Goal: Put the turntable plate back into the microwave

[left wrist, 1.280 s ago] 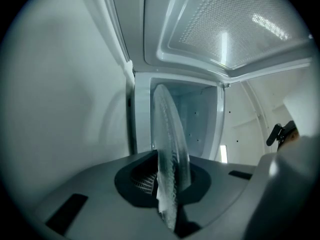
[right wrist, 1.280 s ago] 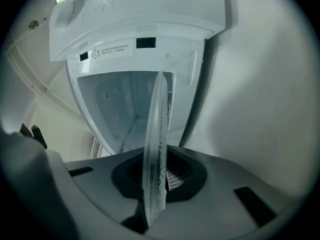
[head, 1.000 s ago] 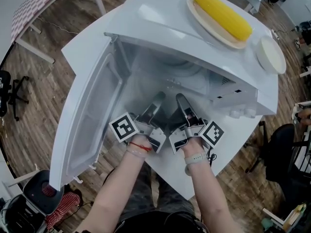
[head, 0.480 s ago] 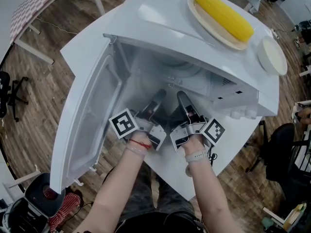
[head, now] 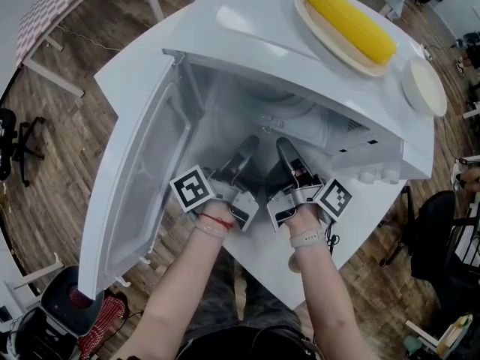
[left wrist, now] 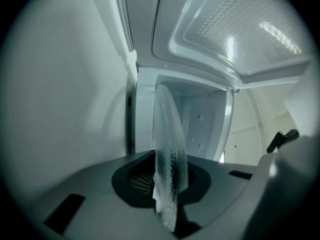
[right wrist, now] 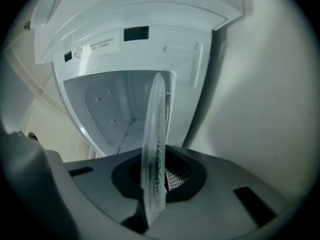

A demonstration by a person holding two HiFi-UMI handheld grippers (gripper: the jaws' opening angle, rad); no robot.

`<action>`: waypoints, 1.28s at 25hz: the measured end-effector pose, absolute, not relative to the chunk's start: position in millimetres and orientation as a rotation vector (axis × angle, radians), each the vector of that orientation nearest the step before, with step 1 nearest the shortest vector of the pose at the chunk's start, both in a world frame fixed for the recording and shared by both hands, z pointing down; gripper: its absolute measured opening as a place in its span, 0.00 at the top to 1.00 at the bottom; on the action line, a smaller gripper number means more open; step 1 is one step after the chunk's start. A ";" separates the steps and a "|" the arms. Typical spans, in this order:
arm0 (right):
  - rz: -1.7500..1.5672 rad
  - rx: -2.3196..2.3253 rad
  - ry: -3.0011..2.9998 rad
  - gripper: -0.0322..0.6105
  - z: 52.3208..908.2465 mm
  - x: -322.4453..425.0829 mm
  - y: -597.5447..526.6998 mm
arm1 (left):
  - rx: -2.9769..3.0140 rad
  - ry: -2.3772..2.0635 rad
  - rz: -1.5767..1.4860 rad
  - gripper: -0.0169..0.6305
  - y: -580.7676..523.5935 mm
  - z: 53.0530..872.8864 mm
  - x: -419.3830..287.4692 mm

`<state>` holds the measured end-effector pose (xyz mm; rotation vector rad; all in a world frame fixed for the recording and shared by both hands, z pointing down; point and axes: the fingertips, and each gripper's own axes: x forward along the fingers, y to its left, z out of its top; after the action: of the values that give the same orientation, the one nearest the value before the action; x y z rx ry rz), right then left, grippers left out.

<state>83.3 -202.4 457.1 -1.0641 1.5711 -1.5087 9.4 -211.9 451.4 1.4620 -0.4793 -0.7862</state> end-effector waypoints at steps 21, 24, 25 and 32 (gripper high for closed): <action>-1.473 -1.065 1.544 0.89 453.3 89.1 -214.8 | 1.425 -0.459 -0.772 0.92 -199.6 454.2 12.7; -1.460 -1.038 1.529 0.88 452.1 90.0 -215.0 | 1.408 -0.456 -0.784 0.92 -201.1 454.1 12.2; -1.458 -1.036 1.526 0.88 451.8 90.4 -214.5 | 1.404 -0.456 -0.786 0.92 -201.4 453.8 12.6; -1.468 -1.022 1.551 0.87 454.1 92.2 -196.2 | 1.411 -0.493 -0.784 0.92 -207.8 455.6 10.6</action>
<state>92.2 -196.2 454.1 -1.0217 1.5508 -1.4684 10.6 -207.8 455.6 1.4111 -0.4935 -0.7838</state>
